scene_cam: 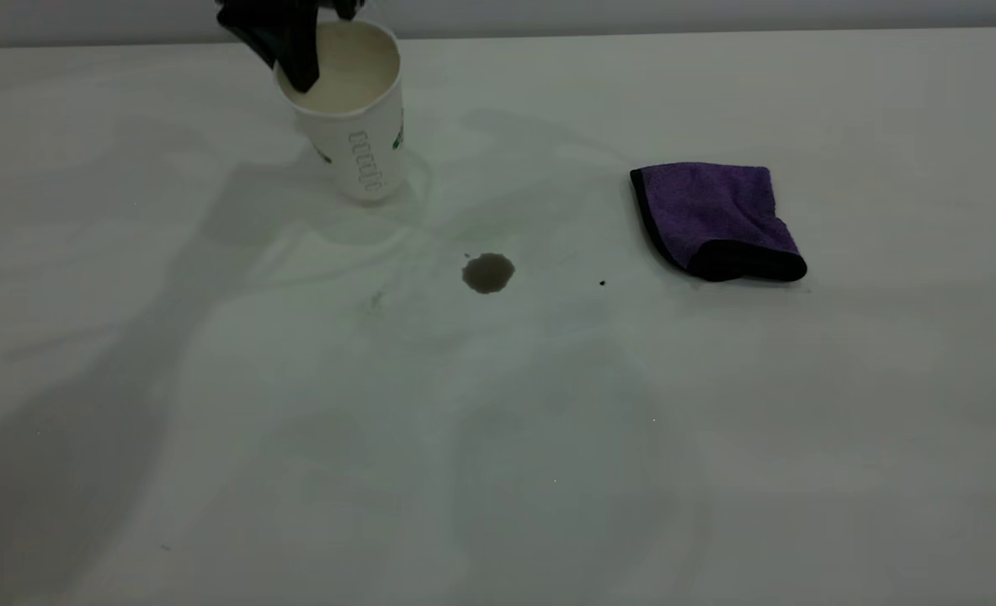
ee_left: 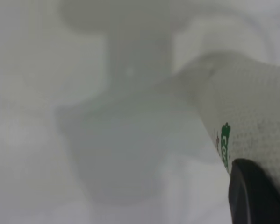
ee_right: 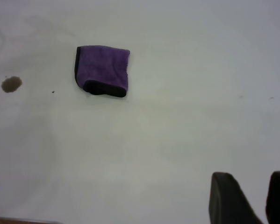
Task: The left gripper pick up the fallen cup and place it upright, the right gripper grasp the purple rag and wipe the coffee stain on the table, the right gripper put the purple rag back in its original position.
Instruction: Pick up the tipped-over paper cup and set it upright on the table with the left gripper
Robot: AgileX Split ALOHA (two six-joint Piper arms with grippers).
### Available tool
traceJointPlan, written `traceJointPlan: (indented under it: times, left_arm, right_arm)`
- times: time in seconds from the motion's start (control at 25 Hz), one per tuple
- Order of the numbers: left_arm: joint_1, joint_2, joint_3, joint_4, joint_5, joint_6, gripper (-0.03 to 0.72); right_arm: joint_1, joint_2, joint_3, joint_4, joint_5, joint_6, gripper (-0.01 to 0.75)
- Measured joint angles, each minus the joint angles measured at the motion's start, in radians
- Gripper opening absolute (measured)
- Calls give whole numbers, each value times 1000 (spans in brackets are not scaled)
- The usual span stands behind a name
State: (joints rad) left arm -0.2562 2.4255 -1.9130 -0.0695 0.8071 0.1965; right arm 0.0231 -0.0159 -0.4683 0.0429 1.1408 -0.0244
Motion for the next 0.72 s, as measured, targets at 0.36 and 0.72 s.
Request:
traceJointPlan:
  times: [0.36, 0.72]
  left_arm:
    - [18, 36, 0, -51, -55, 0, 71]
    - [23, 12, 0, -46, -68, 46, 423]
  right_arm:
    - [0, 0, 0, 0, 0, 0, 238]
    - [0, 0, 0, 0, 0, 0, 238]
